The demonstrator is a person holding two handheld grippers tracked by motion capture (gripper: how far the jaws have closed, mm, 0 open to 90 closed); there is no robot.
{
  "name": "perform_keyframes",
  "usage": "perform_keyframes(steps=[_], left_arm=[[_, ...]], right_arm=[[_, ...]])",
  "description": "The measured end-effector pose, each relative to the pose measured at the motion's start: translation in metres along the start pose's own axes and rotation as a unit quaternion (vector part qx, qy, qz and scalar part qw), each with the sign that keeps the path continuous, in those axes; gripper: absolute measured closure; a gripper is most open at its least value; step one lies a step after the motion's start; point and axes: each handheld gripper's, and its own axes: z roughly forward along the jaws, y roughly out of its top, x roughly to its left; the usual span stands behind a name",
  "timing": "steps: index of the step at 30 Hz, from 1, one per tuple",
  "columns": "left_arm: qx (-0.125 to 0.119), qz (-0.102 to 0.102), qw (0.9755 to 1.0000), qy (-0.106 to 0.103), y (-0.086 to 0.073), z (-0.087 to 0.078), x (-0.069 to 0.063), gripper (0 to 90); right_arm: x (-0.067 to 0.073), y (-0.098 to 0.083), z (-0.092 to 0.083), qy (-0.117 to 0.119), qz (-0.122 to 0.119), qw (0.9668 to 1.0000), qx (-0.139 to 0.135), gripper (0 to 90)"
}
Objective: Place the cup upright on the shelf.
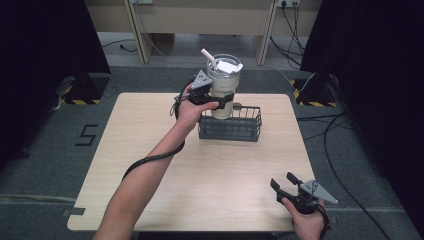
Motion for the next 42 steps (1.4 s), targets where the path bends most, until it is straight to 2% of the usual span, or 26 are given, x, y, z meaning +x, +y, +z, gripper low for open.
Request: perform_keyframes(steps=[6,23,42], left_arm=[[0.001,0.001,1.0000,-0.001,-0.001,0.005,0.000,10.4],[0.015,-0.012,0.9998,-0.001,-0.017,0.015,0.002,10.4],[0.035,-0.027,0.9990,0.005,-0.041,0.025,0.006,10.3]], right_arm=[[0.000,0.000,0.001,0.001,-0.002,1.0000,0.001,27.6],[0.000,-0.001,0.001,0.003,0.000,1.0000,0.003,27.6],[0.000,-0.002,0.002,0.006,-0.003,1.0000,0.005,27.9]])
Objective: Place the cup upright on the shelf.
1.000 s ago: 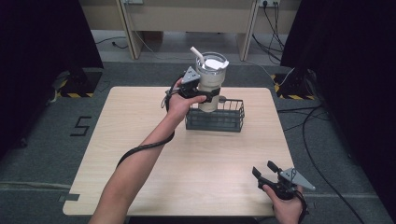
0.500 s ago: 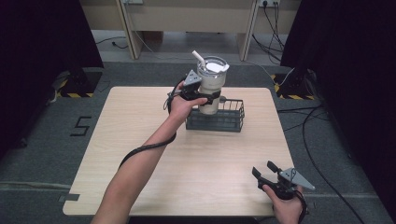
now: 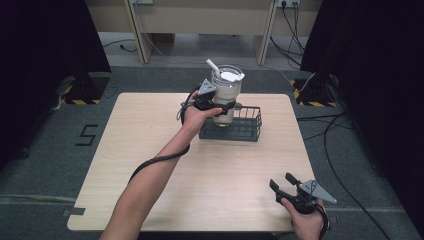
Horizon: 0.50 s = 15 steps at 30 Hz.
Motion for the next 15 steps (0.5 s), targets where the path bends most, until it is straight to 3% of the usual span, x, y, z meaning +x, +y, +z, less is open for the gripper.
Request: perform_keyframes(steps=[15], left_arm=[[0.013,-0.005,0.9999,0.005,-0.015,0.005,0.001,10.2]], right_arm=[[0.001,-0.001,0.001,0.006,0.002,1.0000,0.005,28.0]])
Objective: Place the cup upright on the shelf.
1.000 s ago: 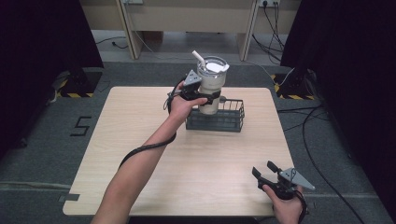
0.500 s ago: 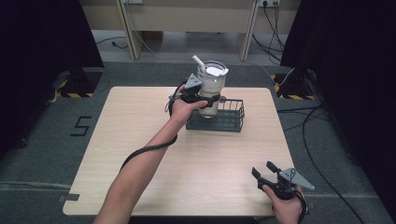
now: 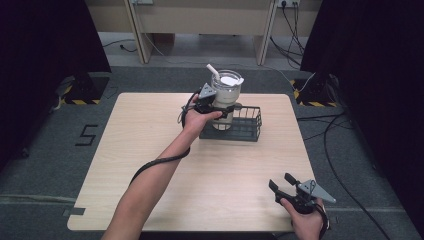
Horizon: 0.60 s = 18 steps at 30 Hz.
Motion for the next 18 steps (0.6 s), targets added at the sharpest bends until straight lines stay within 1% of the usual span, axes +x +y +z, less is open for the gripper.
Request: perform_keyframes(steps=[4,11,14,18], left_arm=[[-0.002,-0.003,1.0000,0.000,-0.0008,-0.0008,0.0006,10.2],[-0.006,-0.002,1.0000,-0.002,-0.0034,-0.0026,0.0009,10.0],[-0.011,-0.006,0.9999,-0.001,-0.0050,-0.0032,0.0011,9.9],[-0.016,-0.003,0.9999,-0.001,-0.0070,-0.0037,0.0005,9.7]], right_arm=[[0.0002,0.0000,-0.0001,0.000,0.000,1.0000,0.000,28.0],[0.0001,0.0000,0.0000,-0.002,-0.006,1.0000,-0.001,27.9],[0.0004,-0.0001,-0.0001,-0.002,-0.007,1.0000,0.000,27.8],[0.0004,0.0000,-0.0001,-0.004,-0.007,1.0000,0.001,27.7]])
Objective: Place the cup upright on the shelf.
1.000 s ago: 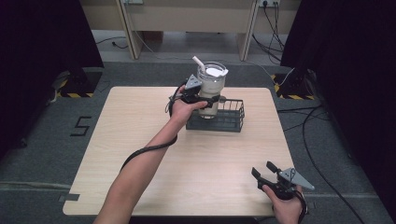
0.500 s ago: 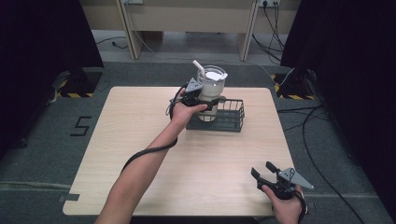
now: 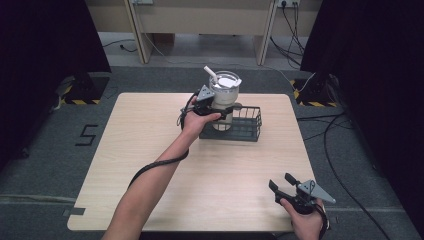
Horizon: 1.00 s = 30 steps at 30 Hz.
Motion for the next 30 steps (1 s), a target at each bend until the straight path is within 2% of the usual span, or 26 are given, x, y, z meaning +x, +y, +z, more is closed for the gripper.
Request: perform_keyframes(steps=[3,8,15,20,30], left_arm=[[-0.001,0.000,1.0000,-0.001,-0.0007,-0.0003,-0.0005,9.6],[0.004,-0.020,0.9998,-0.004,-0.0039,0.0005,-0.0015,5.3],[0.001,-0.003,1.0000,0.004,-0.0037,-0.0009,-0.0038,4.9],[0.001,0.013,0.9999,0.003,-0.0030,-0.0033,-0.0054,8.7],[0.002,0.010,0.9999,0.003,-0.0044,-0.0070,-0.0078,9.4]], right_arm=[[0.0001,0.0000,0.0000,-0.001,0.000,1.0000,0.000,27.6],[-0.0002,0.0001,-0.0002,-0.003,-0.001,1.0000,0.000,27.2],[-0.0010,0.0006,-0.0021,-0.007,0.000,1.0000,-0.002,27.0],[-0.0005,0.0006,-0.0017,-0.006,0.000,1.0000,-0.002,26.9],[0.0000,0.0006,-0.0017,-0.004,-0.001,1.0000,0.000,26.8]])
